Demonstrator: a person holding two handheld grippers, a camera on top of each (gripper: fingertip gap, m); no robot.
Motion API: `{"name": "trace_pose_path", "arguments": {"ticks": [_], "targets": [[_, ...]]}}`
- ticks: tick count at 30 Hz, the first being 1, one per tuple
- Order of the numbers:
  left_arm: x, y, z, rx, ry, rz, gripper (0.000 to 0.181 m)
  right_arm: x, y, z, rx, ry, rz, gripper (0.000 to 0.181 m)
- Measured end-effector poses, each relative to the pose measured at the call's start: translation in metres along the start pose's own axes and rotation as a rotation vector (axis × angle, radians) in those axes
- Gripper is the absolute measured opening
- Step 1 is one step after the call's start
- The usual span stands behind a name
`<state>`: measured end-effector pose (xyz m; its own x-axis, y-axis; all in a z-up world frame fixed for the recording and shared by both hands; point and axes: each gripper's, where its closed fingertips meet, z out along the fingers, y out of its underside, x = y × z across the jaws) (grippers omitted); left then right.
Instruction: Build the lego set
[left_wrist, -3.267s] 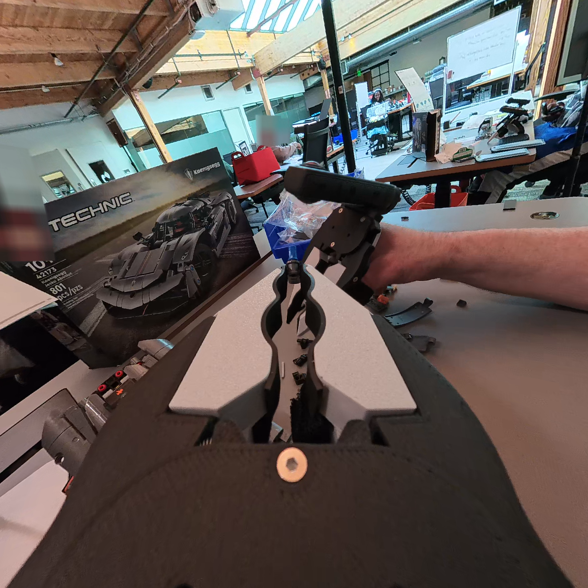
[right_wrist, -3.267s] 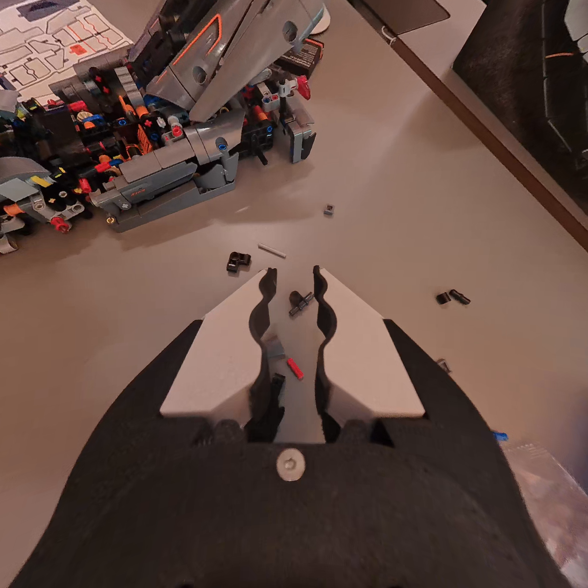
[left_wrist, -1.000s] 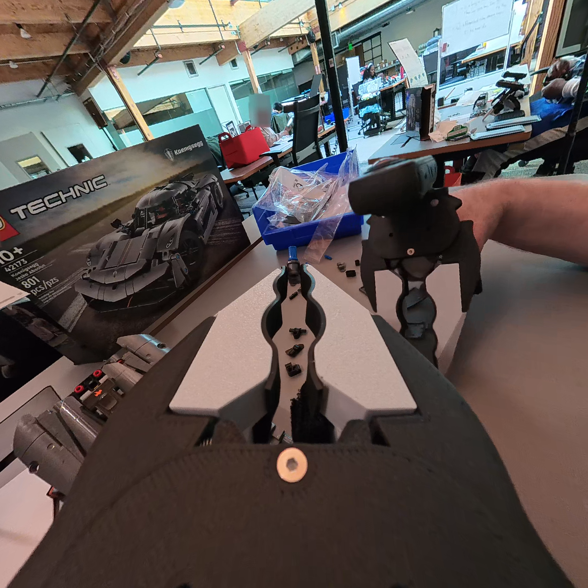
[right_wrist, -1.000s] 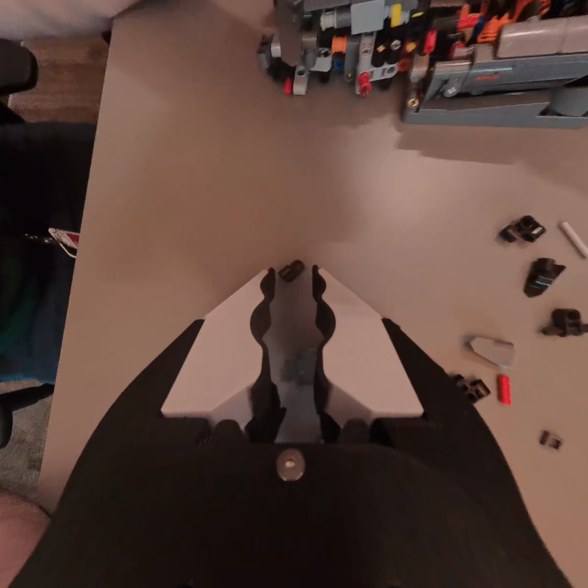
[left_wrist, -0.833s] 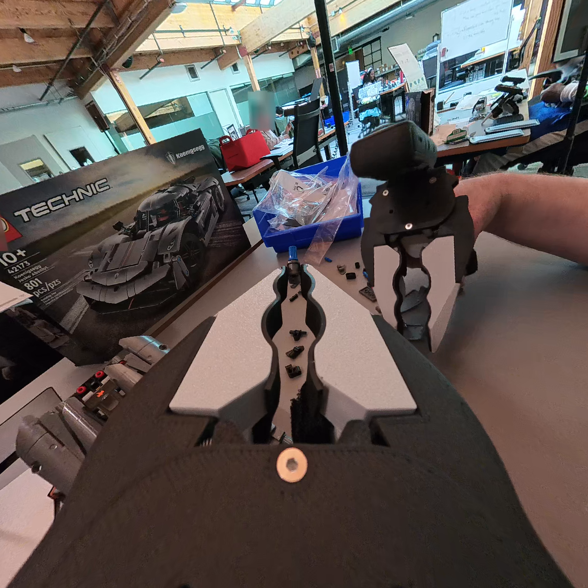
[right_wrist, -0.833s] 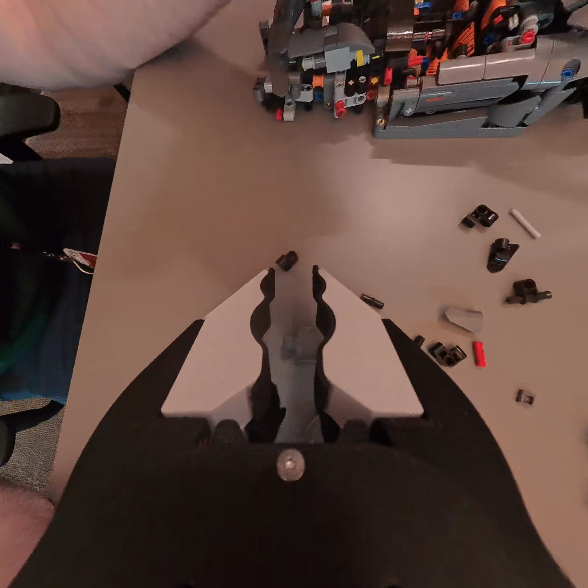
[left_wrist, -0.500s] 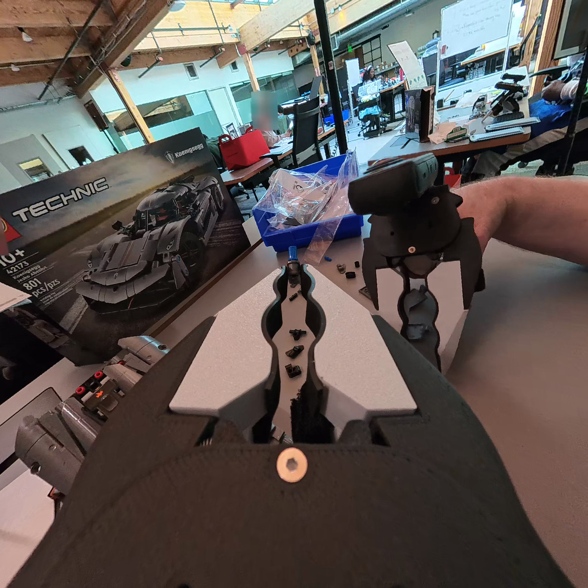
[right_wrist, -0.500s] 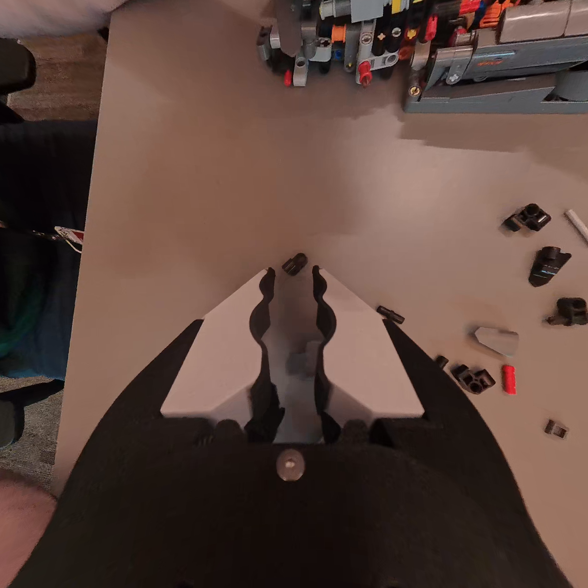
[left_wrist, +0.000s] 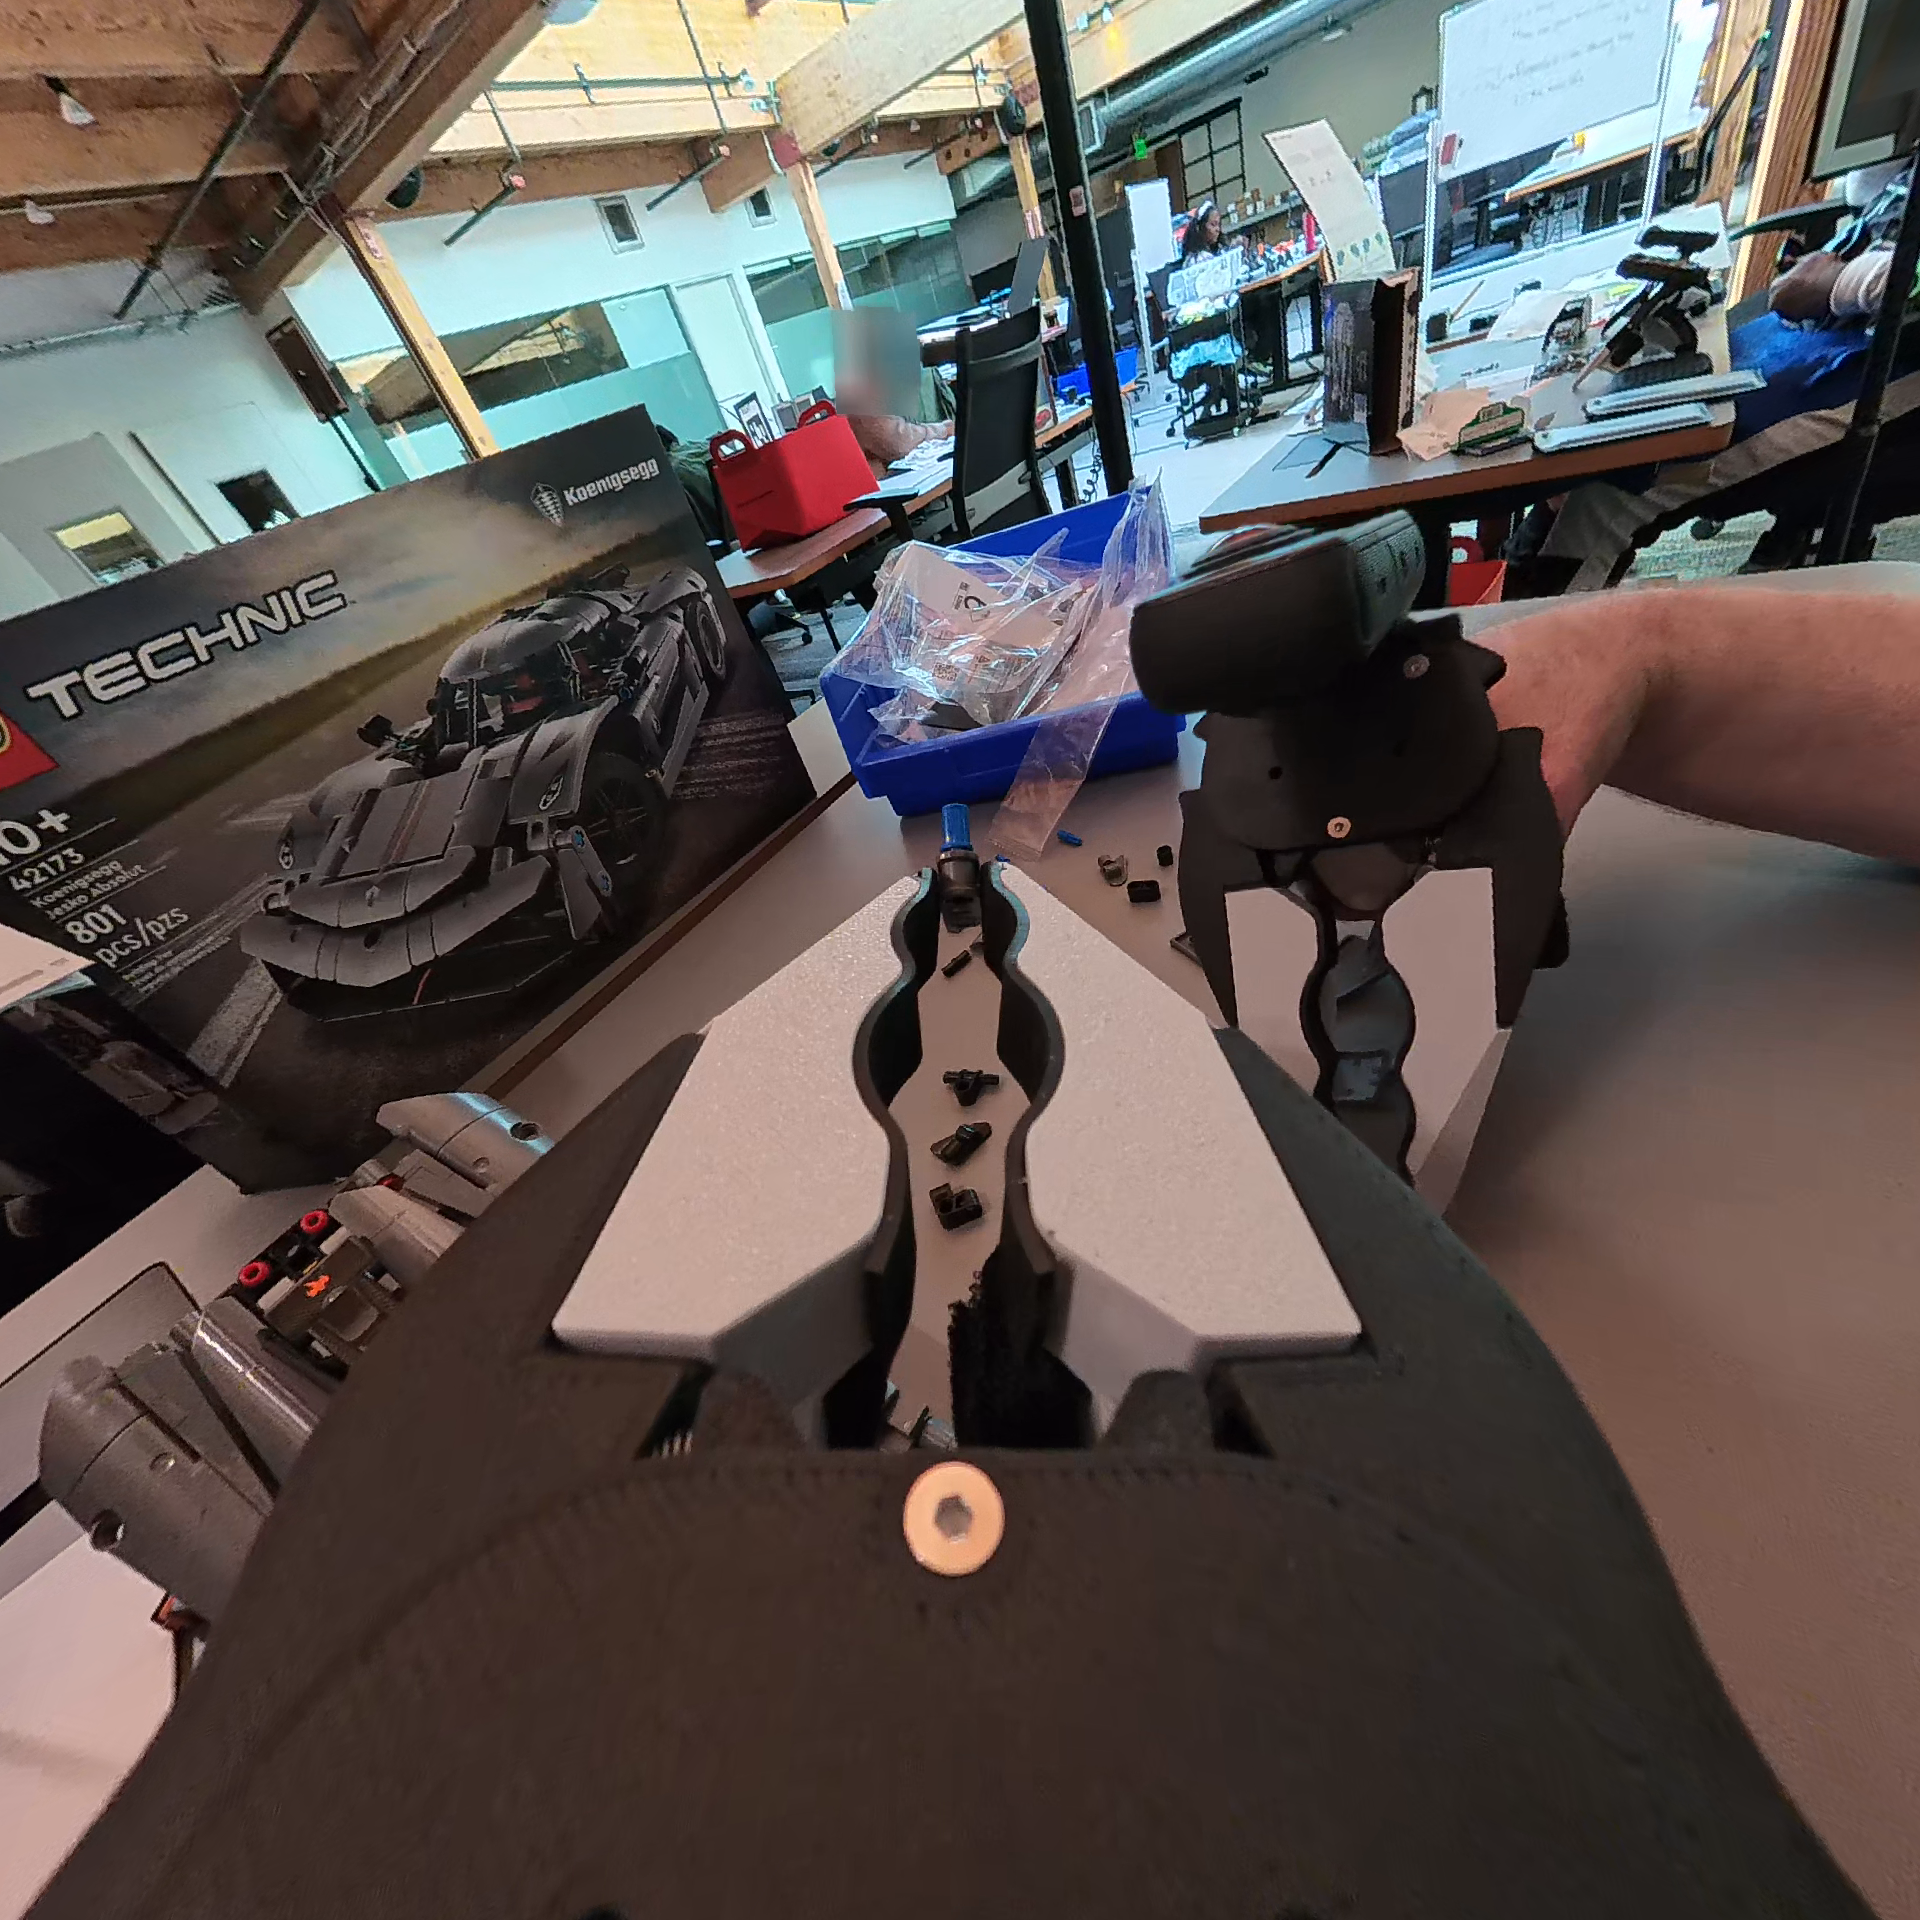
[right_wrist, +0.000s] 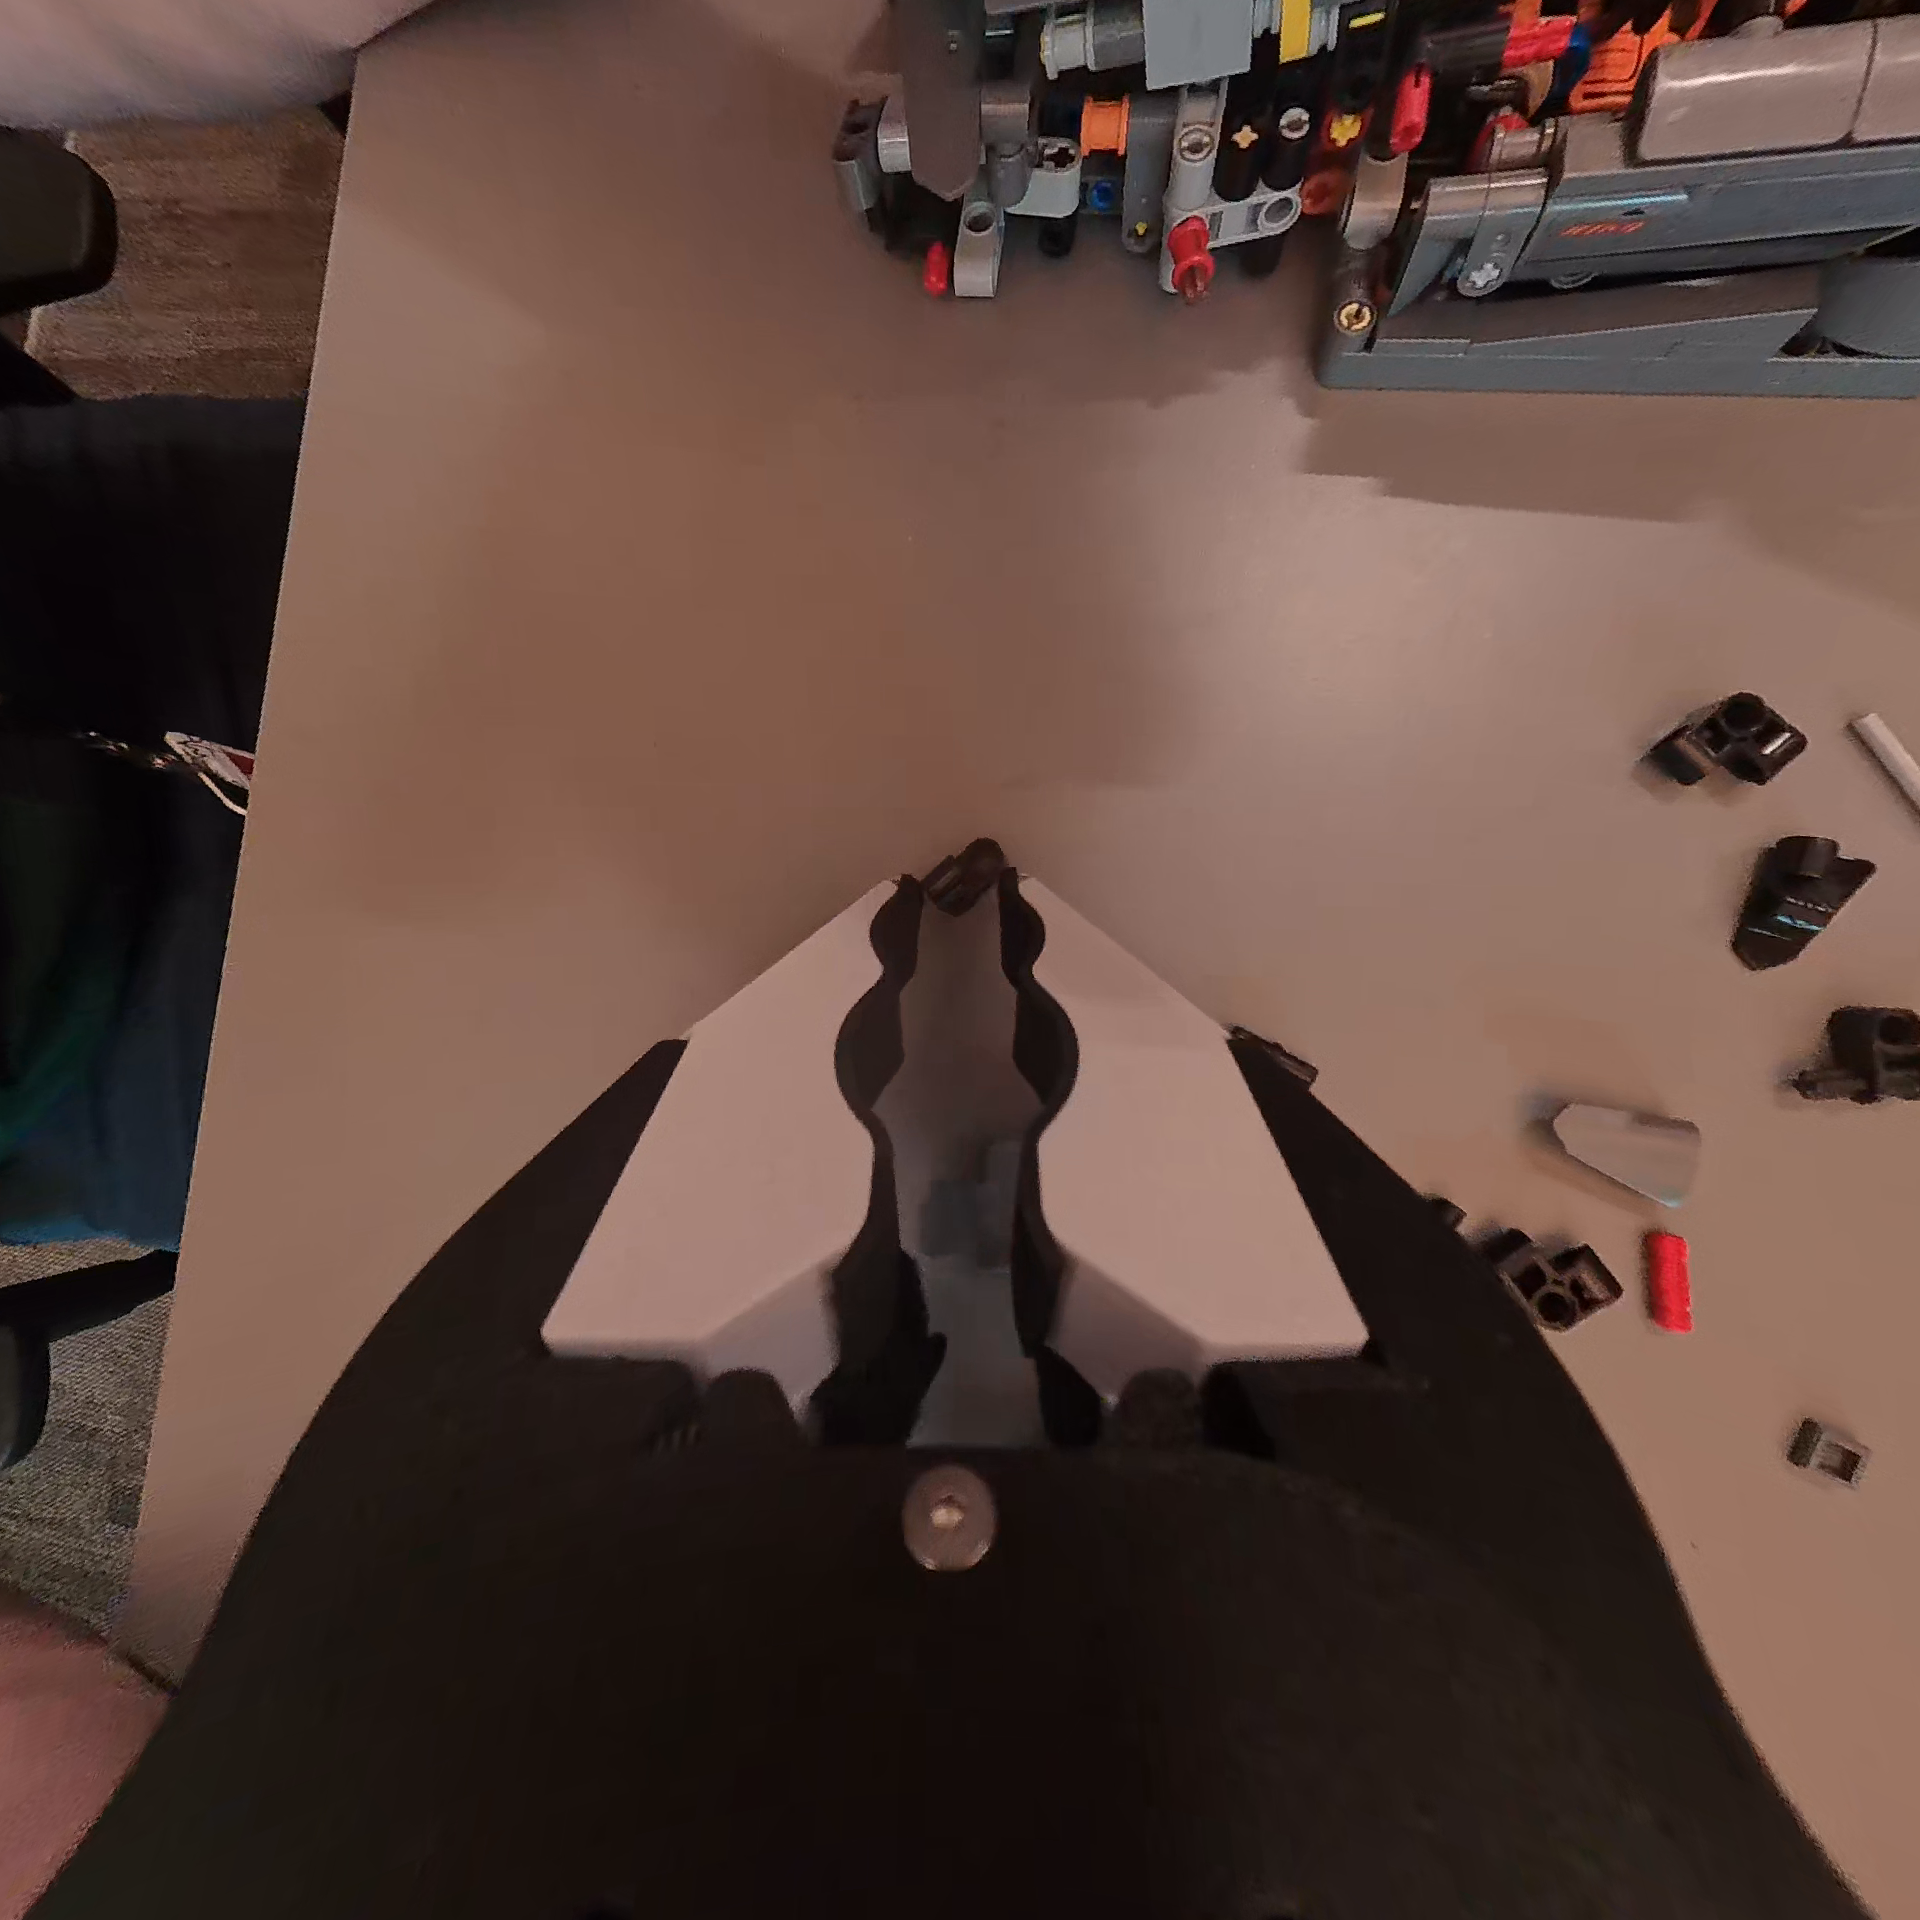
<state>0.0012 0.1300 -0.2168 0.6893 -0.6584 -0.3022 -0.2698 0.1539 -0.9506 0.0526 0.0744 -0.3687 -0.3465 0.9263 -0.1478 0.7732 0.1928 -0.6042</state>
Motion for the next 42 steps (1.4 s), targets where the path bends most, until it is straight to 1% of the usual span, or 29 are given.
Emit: {"name": "trace_pose_path", "arguments": {"ticks": [14,17,20,34,42], "targets": [[0.001,0.001,0.001,-0.003,0.003,0.004,0.005,0.0,-0.002,0.002,0.018,-0.005,-0.023,0.008],[0.002,0.001,0.001,-0.005,0.005,0.005,0.005,-0.001,-0.003,0.003,0.02,-0.007,-0.025,0.008],[0.002,0.001,0.001,-0.004,0.004,0.005,0.005,0.0,-0.005,0.001,0.034,-0.005,-0.017,0.013],[0.002,0.001,0.002,-0.005,0.006,0.005,0.005,0.004,-0.014,-0.016,0.135,0.012,-0.008,0.017],[0.002,0.001,0.002,-0.005,0.007,0.003,0.005,0.017,-0.018,-0.035,0.217,0.072,0.016,0.015]]}}
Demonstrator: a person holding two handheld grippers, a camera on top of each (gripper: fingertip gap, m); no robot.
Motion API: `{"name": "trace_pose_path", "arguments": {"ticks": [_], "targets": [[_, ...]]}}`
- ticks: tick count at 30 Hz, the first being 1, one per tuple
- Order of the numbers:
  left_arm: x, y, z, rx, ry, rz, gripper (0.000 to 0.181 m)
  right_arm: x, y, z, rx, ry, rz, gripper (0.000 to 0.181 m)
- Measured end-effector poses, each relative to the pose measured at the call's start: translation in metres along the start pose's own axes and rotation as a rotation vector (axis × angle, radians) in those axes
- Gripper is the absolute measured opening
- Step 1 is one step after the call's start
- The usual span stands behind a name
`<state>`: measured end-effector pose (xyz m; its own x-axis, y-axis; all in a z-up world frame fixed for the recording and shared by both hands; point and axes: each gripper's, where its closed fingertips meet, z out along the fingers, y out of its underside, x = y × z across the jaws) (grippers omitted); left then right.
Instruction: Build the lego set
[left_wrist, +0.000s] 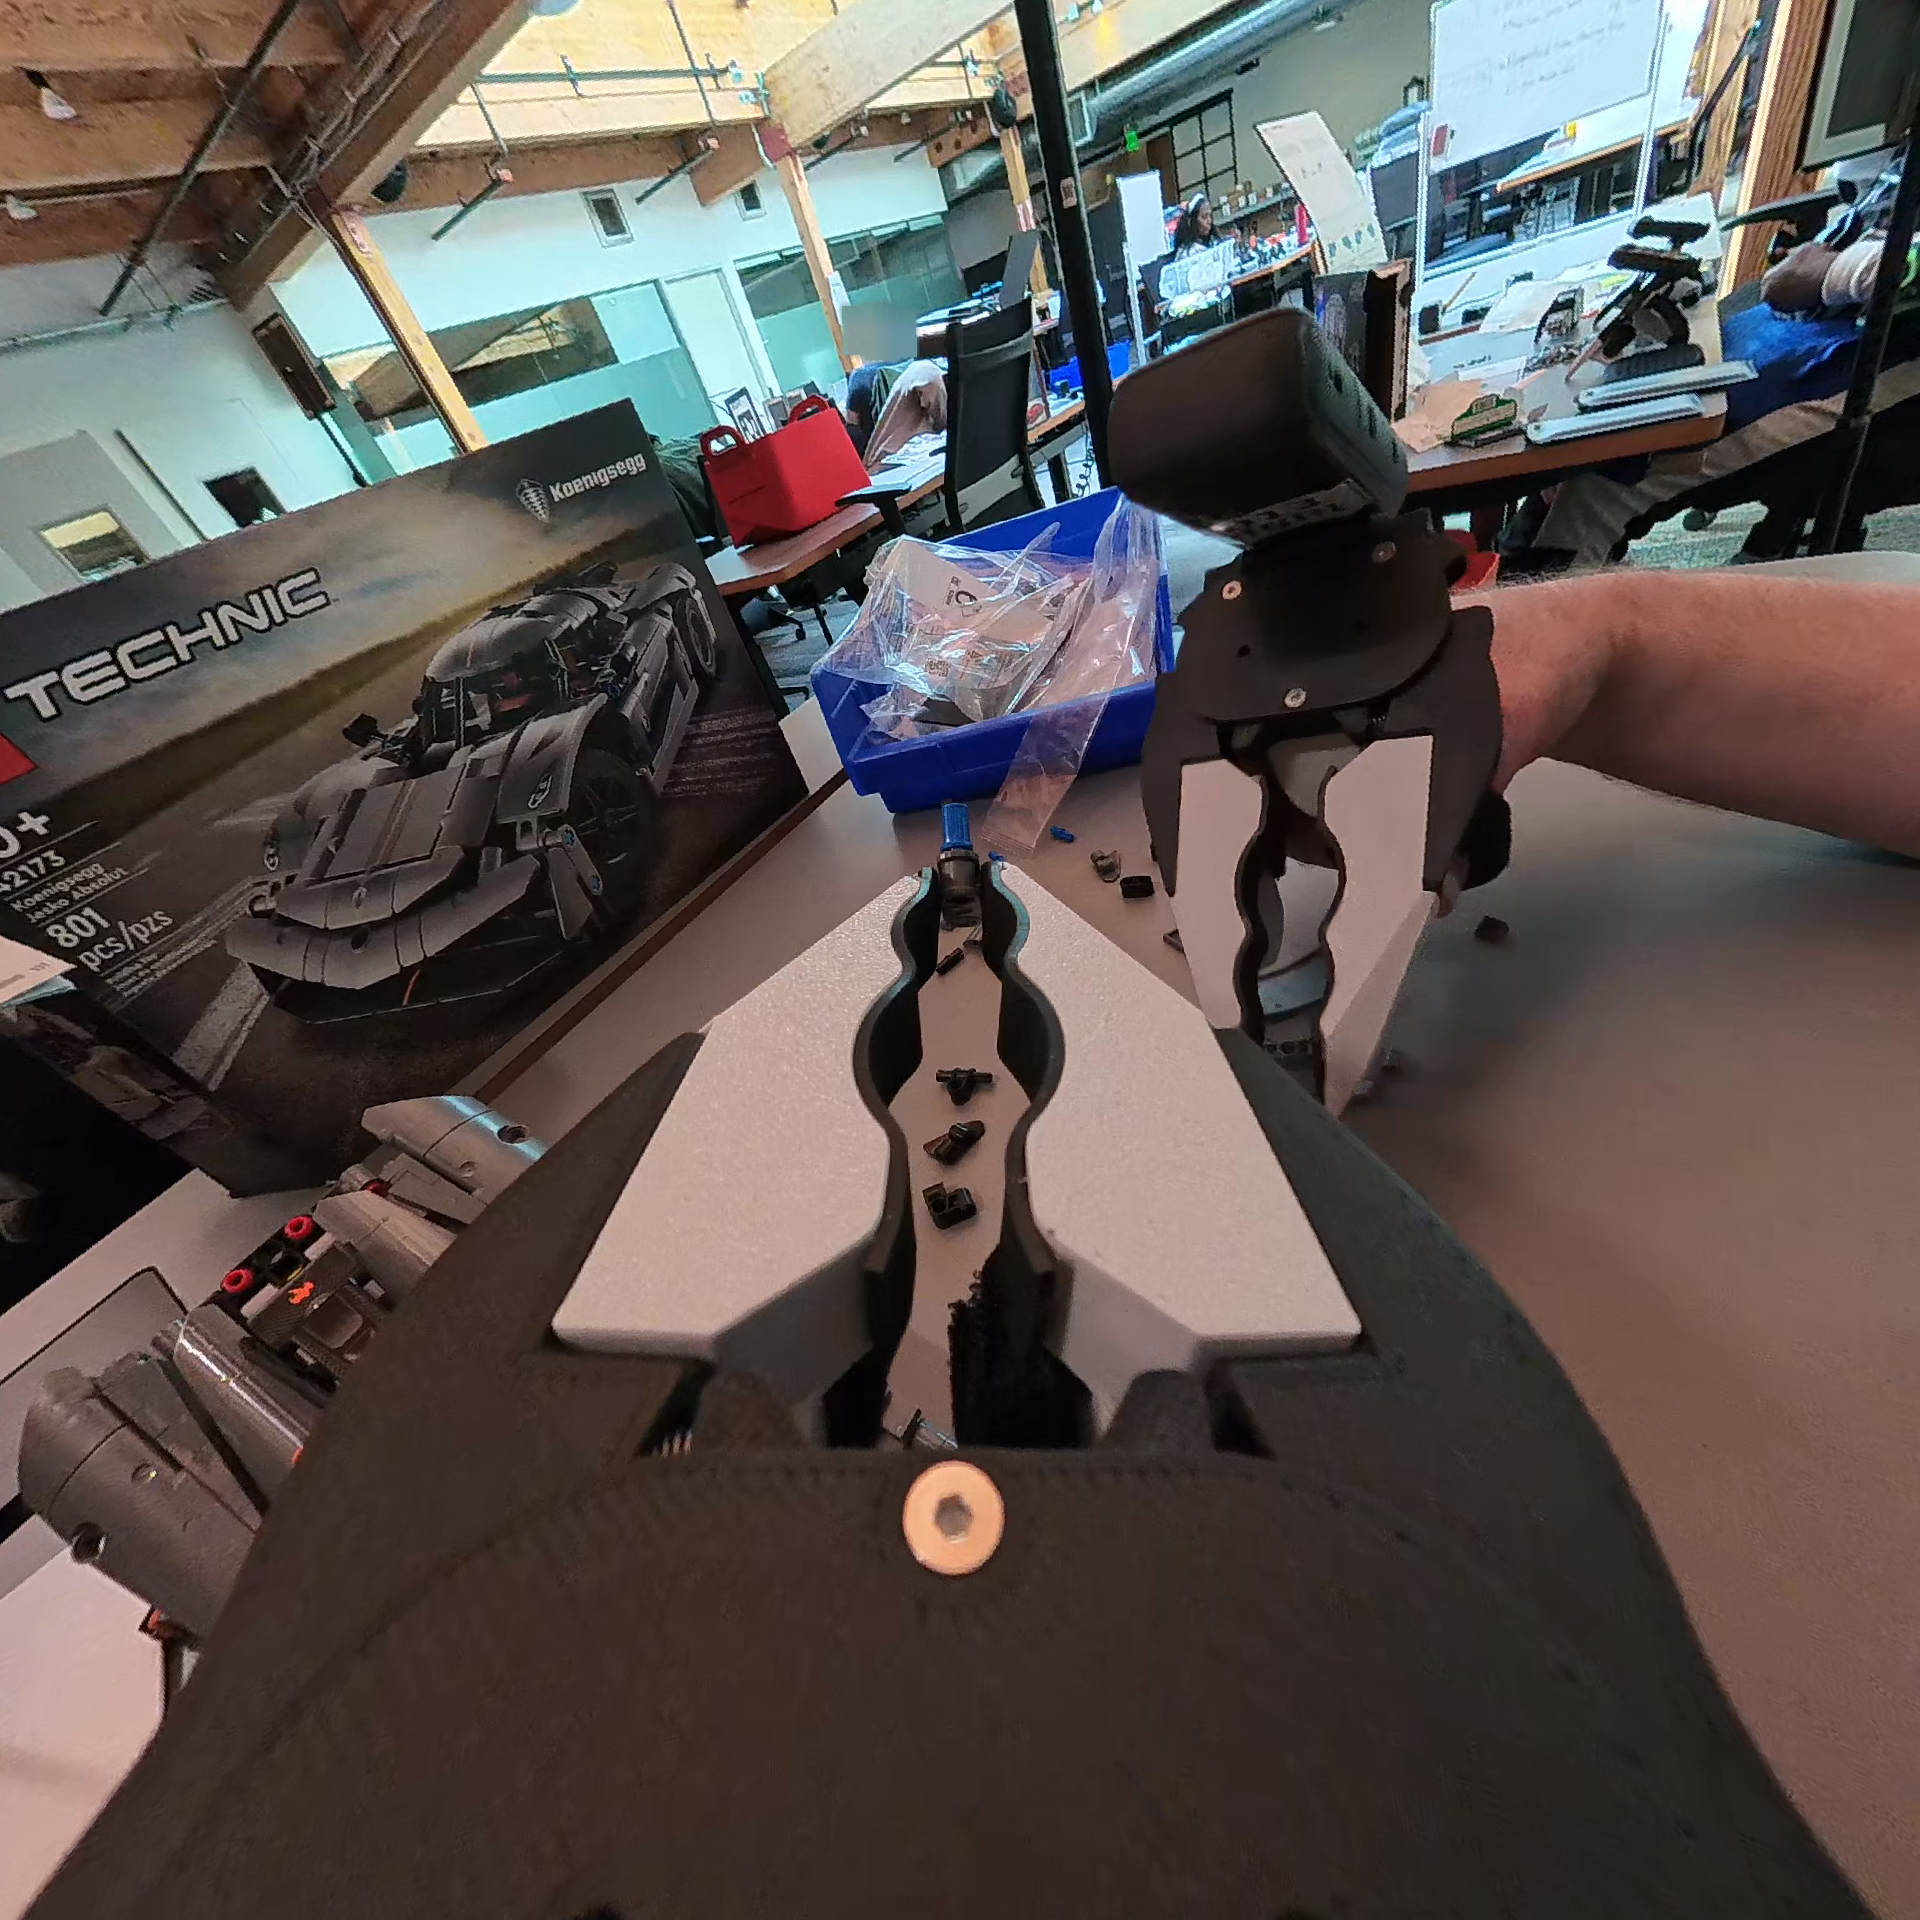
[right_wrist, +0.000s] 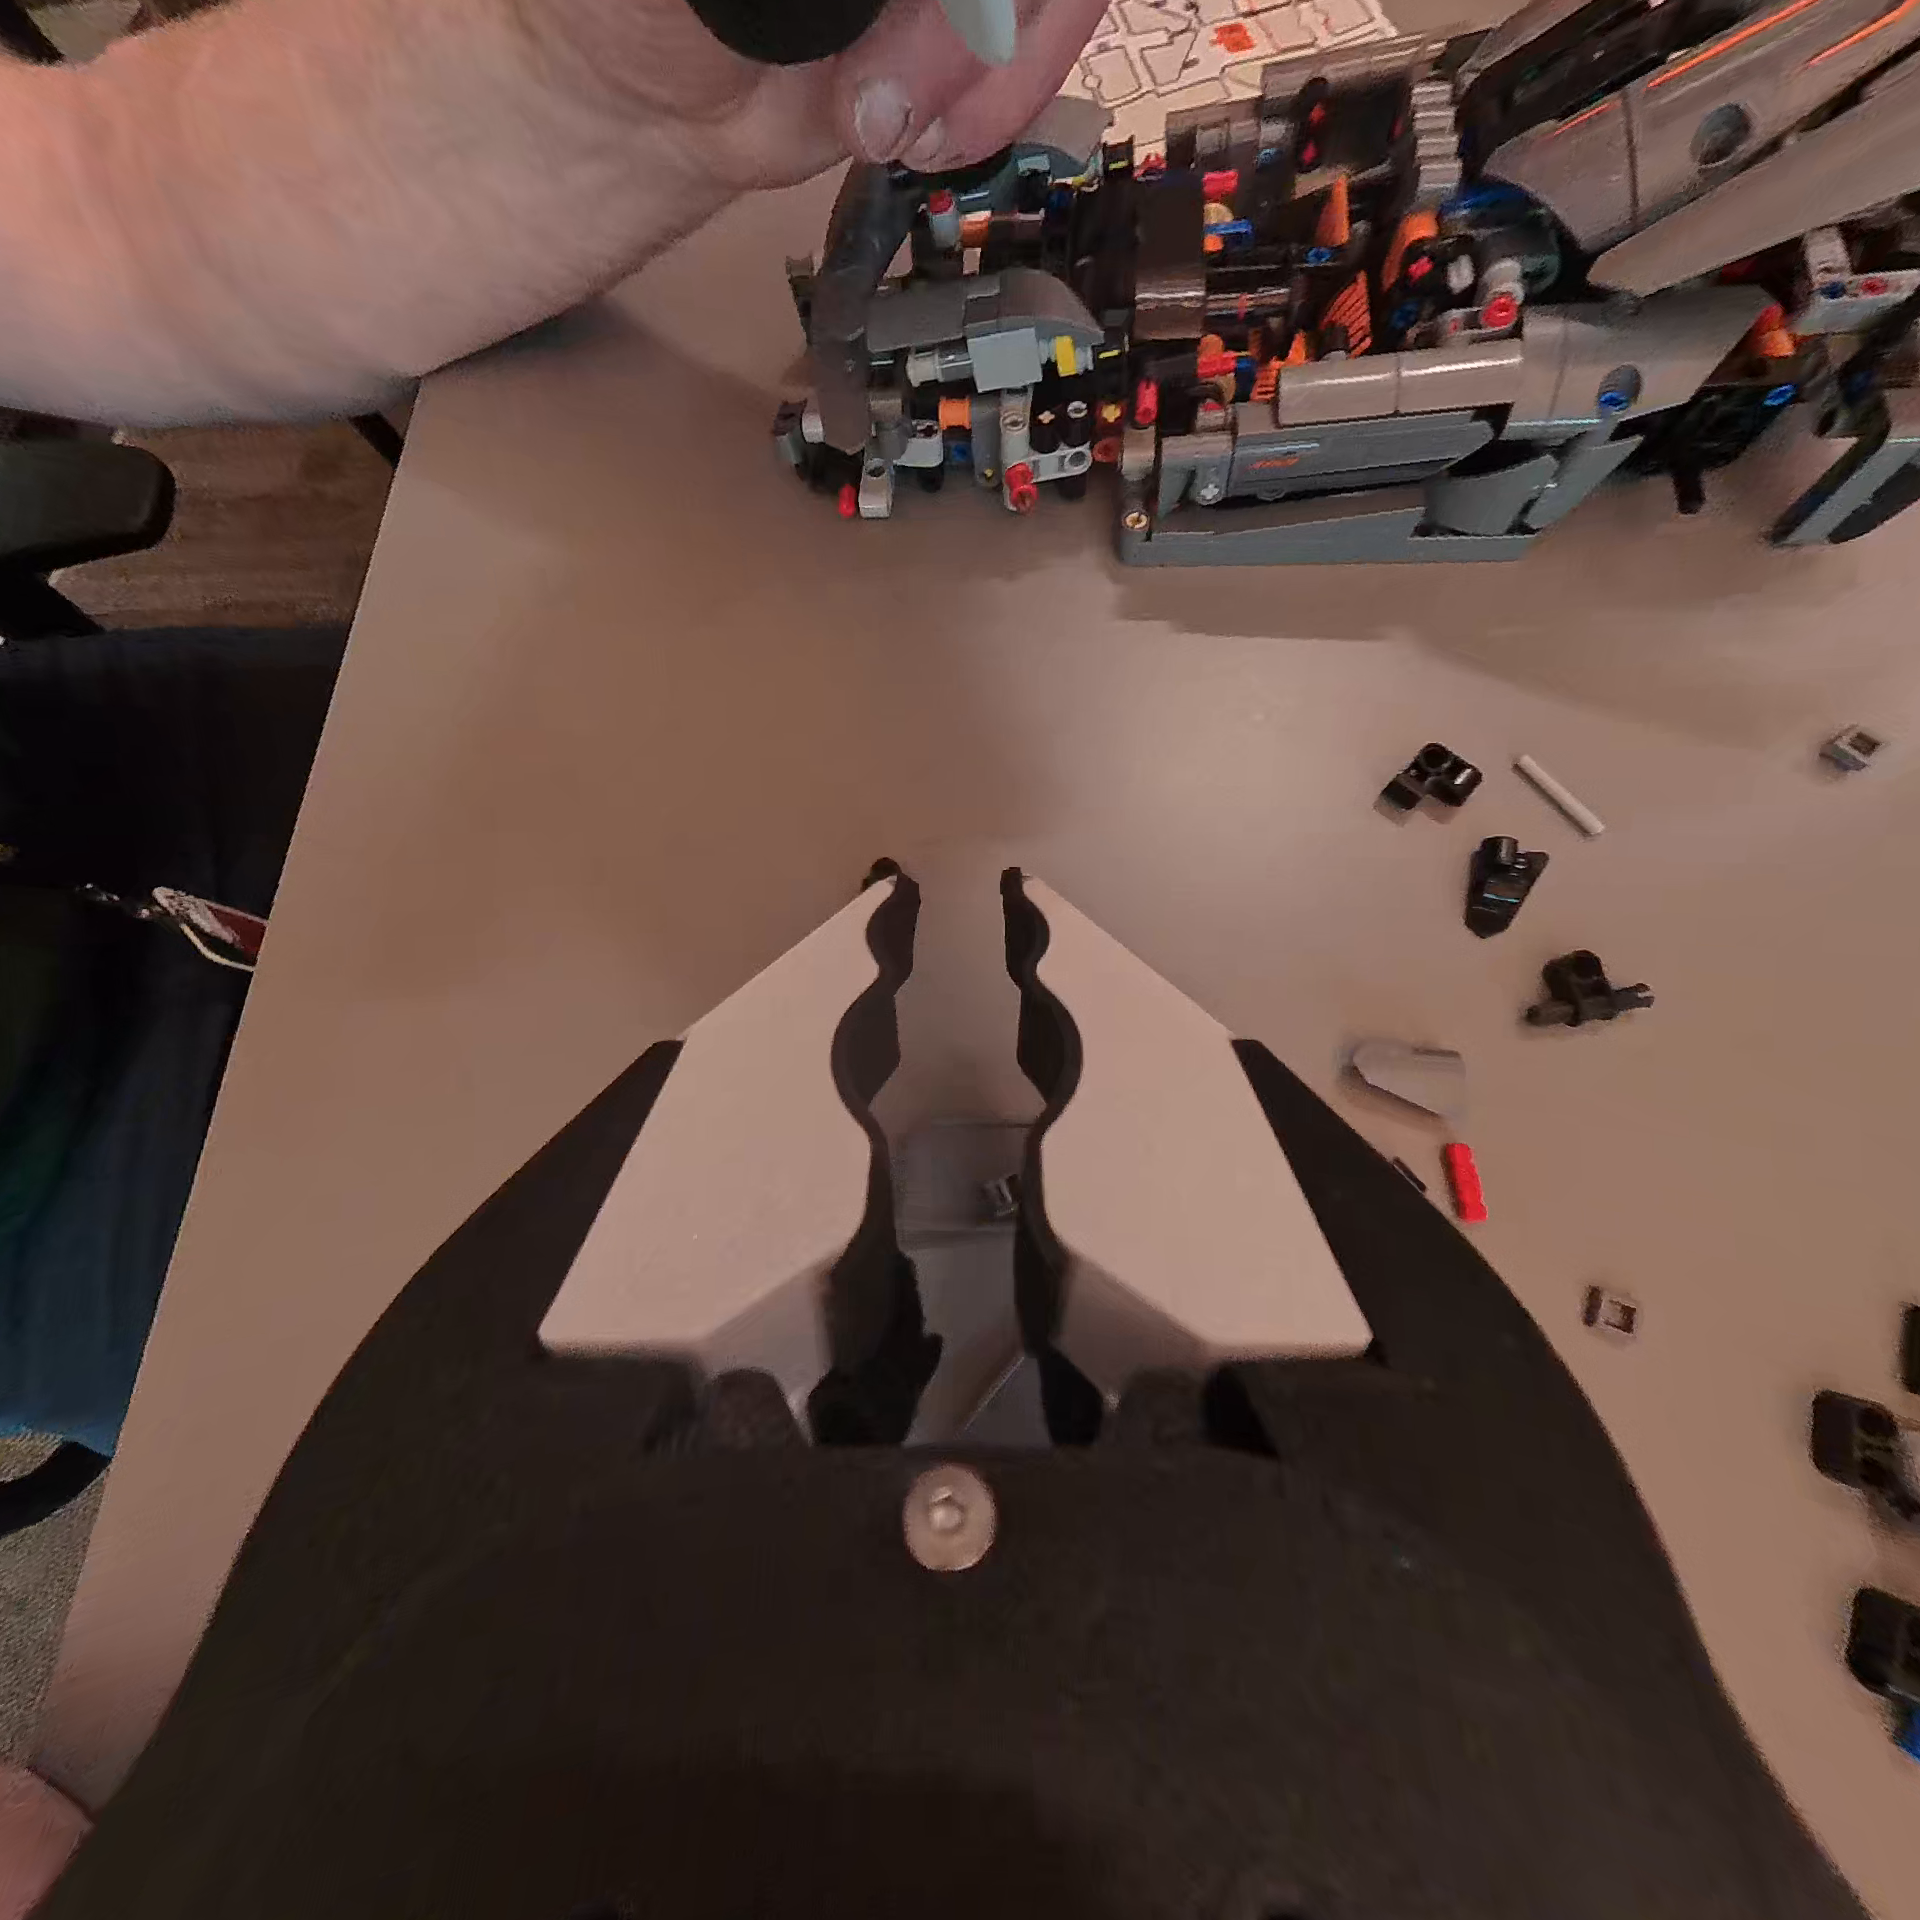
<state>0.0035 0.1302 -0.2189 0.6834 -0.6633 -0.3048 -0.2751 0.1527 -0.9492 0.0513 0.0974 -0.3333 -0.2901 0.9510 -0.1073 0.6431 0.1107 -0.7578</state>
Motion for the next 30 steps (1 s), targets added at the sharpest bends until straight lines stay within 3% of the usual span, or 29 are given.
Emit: {"name": "trace_pose_path", "arguments": {"ticks": [7,13,16,19,21,24,27,30], "targets": [[-0.001,0.0,-0.001,0.003,-0.002,-0.002,0.005,0.015,-0.005,-0.011,0.056,0.075,0.016,0.016],[-0.001,0.0,-0.001,0.004,-0.002,-0.004,0.005,0.04,-0.017,-0.037,0.169,0.216,0.051,0.017],[-0.002,-0.001,-0.002,0.009,-0.006,-0.004,0.005,0.063,-0.016,-0.069,0.231,0.357,0.113,0.018],[-0.005,-0.005,-0.005,0.024,-0.011,-0.013,0.005,0.08,-0.013,-0.119,0.314,0.533,0.188,0.018],[-0.005,-0.006,-0.005,0.031,-0.009,-0.016,0.005,0.084,-0.008,-0.151,0.353,0.624,0.227,0.017],[-0.003,-0.005,-0.004,0.026,-0.003,-0.012,0.005,0.082,0.012,-0.175,0.348,0.682,0.298,0.017],[0.0,-0.004,-0.001,0.017,0.004,-0.006,0.005,0.084,0.041,-0.178,0.285,0.71,0.363,0.017],[0.001,-0.002,0.0,0.009,0.005,-0.003,0.005,0.088,0.065,-0.152,0.203,0.647,0.454,0.019]]}}
